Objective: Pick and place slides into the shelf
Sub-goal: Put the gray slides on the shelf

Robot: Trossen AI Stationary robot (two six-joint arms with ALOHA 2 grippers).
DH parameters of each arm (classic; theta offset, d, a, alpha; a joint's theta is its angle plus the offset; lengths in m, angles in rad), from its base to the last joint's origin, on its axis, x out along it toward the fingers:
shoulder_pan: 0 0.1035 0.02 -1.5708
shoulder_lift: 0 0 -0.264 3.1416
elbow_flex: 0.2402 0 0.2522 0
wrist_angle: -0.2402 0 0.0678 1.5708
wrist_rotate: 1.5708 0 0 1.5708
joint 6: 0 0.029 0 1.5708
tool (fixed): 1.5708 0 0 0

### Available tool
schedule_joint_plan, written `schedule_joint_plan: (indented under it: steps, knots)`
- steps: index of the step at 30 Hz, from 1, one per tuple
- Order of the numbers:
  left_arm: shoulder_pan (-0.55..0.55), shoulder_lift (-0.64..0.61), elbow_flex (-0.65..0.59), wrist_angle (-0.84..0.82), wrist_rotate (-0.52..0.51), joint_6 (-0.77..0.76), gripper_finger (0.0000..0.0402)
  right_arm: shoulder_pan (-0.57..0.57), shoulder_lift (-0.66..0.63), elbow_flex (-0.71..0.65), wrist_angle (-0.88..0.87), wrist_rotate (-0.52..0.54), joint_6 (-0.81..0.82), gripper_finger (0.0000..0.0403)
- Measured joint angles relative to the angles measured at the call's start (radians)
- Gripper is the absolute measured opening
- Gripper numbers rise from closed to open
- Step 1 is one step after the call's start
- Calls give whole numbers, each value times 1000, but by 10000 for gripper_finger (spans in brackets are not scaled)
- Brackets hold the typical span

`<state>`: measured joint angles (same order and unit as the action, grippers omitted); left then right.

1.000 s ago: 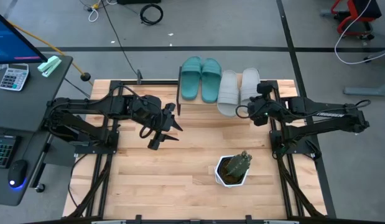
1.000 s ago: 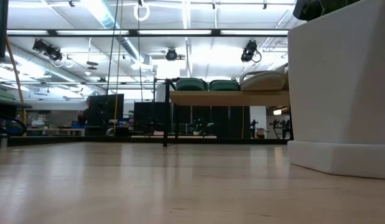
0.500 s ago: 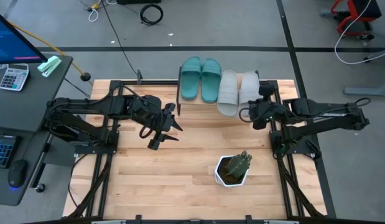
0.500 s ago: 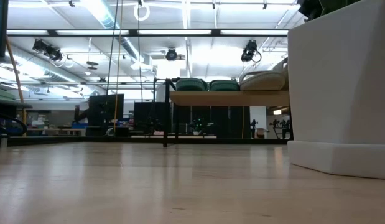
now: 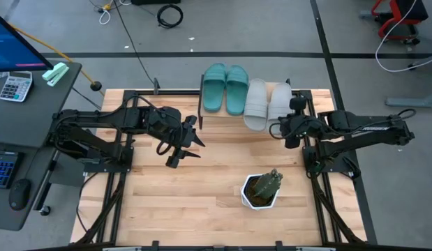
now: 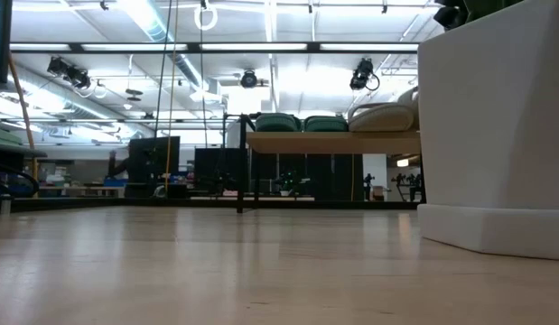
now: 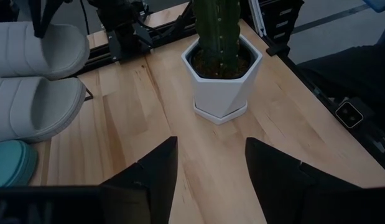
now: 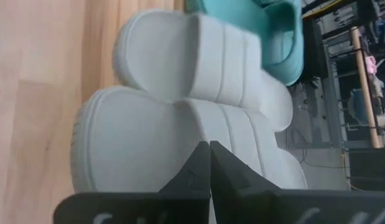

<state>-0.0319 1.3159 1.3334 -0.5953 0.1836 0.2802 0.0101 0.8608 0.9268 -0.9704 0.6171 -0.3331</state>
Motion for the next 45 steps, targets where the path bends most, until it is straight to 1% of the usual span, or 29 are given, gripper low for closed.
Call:
schedule_joint_plan:
  steps: [4,7,11,17,27,41,45]
  knots:
    - [0,0,0,-2,0,0,190,0,0,0,-71,2,28,0]
    - [0,0,0,-2,0,2,192,0,-6,0,-96,23,34,0]
    - [0,0,0,-1,0,3,196,-1,-11,0,-85,40,24,0]
    - [0,0,0,0,0,1,193,-2,-11,0,-17,38,-12,0]
    - [0,0,0,0,0,0,192,-10,-9,0,-9,-29,17,0]
    - [0,0,0,0,0,-2,192,-156,-7,0,-6,-137,-1,1]
    - [0,0,0,0,0,-2,191,-200,-7,0,-6,-198,-14,16]
